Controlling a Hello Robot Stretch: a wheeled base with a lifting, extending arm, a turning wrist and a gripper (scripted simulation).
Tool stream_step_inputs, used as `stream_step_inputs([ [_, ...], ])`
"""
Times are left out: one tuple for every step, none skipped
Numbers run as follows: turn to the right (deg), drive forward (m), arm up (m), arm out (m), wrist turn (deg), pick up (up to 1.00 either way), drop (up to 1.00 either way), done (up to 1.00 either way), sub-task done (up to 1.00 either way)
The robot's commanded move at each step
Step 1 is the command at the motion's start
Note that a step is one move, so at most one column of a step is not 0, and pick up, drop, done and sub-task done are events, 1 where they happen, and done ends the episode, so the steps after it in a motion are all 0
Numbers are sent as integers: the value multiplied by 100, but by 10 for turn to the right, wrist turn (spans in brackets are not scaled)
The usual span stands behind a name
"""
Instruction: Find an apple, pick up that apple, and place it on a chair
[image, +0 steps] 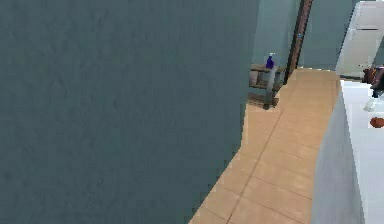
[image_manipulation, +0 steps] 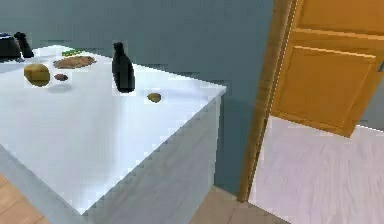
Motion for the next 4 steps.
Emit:
stream_step_inputs([
  [270,0,0,0,0,0,0,0,0],
  [0,15,0,0,0,0,0,0,0],
  [-60,0,0,0,0,0,0,0,0],
  [0,60,0,0,0,0,0,0,0],
])
